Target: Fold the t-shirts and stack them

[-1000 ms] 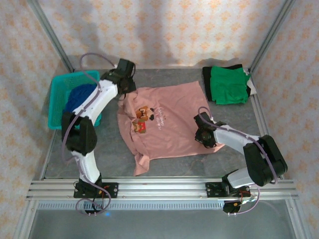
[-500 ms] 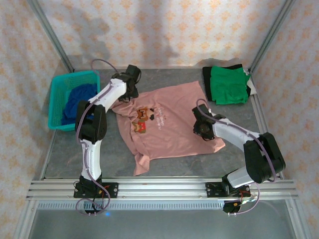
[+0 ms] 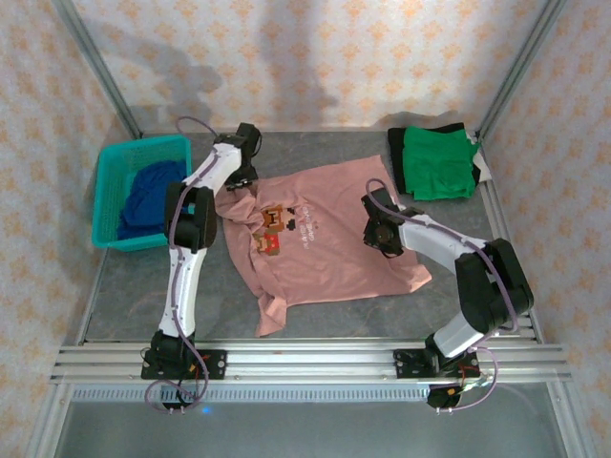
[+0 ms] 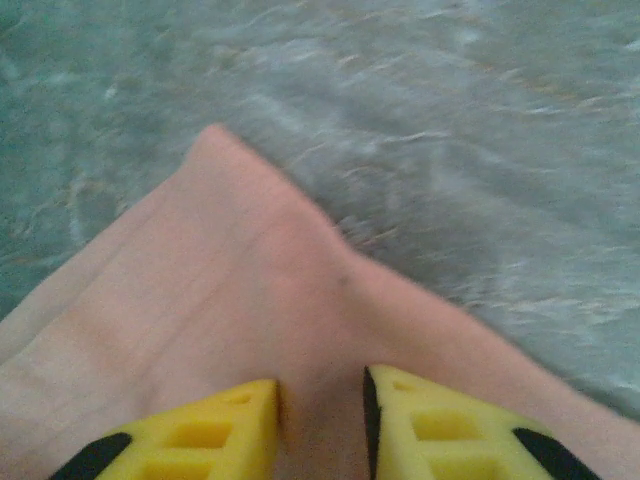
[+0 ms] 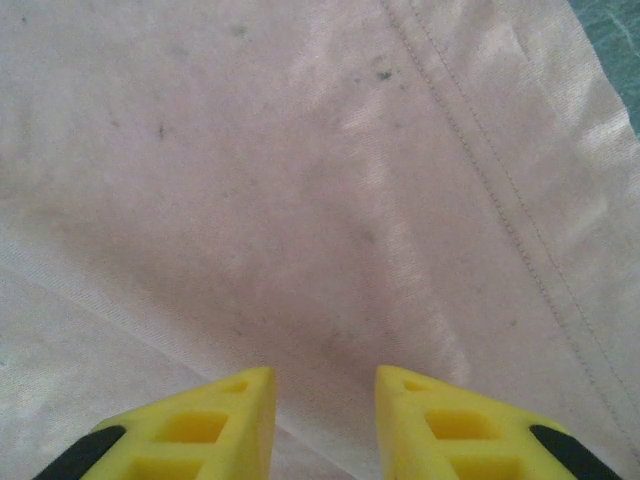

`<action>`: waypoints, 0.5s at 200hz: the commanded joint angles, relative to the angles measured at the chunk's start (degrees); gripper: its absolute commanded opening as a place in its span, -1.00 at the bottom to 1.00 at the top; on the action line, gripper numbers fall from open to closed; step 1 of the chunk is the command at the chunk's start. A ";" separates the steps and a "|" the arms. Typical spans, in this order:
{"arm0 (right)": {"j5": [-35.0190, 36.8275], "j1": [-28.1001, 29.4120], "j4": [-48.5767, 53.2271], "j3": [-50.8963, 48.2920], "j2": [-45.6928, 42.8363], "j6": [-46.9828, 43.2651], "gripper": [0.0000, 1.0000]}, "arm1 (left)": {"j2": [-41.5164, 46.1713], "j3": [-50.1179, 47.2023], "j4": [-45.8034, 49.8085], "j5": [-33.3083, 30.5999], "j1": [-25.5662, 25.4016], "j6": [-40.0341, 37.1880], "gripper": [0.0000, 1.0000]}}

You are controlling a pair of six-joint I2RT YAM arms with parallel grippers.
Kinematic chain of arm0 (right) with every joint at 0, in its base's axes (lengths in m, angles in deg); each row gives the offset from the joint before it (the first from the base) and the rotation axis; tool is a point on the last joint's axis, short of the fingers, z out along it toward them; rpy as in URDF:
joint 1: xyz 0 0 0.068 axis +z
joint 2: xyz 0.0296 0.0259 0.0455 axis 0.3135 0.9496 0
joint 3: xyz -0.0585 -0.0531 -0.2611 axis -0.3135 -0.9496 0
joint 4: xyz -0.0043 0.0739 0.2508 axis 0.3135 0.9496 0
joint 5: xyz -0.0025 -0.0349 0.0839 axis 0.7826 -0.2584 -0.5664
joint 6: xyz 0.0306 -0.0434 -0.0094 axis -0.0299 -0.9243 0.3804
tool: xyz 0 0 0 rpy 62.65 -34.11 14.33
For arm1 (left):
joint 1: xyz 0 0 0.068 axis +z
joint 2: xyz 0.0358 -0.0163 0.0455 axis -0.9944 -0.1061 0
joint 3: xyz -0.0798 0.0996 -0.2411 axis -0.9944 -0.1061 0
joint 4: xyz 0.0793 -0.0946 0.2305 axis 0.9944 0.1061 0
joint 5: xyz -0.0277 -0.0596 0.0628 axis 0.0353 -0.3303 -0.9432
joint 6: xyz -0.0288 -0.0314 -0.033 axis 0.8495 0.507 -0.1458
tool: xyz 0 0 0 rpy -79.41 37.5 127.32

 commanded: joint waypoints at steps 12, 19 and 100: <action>1.30 0.24 0.64 0.93 0.53 -0.97 -0.36 | -5.44 5.40 2.07 5.01 0.11 -2.15 -0.61; 1.44 0.23 0.75 0.93 0.41 -0.99 -0.36 | -6.64 6.62 1.49 6.27 0.19 -2.65 -0.68; 0.65 0.25 2.14 -2.70 -3.35 0.88 -0.33 | -19.86 26.63 -12.24 26.74 0.29 -4.62 -0.75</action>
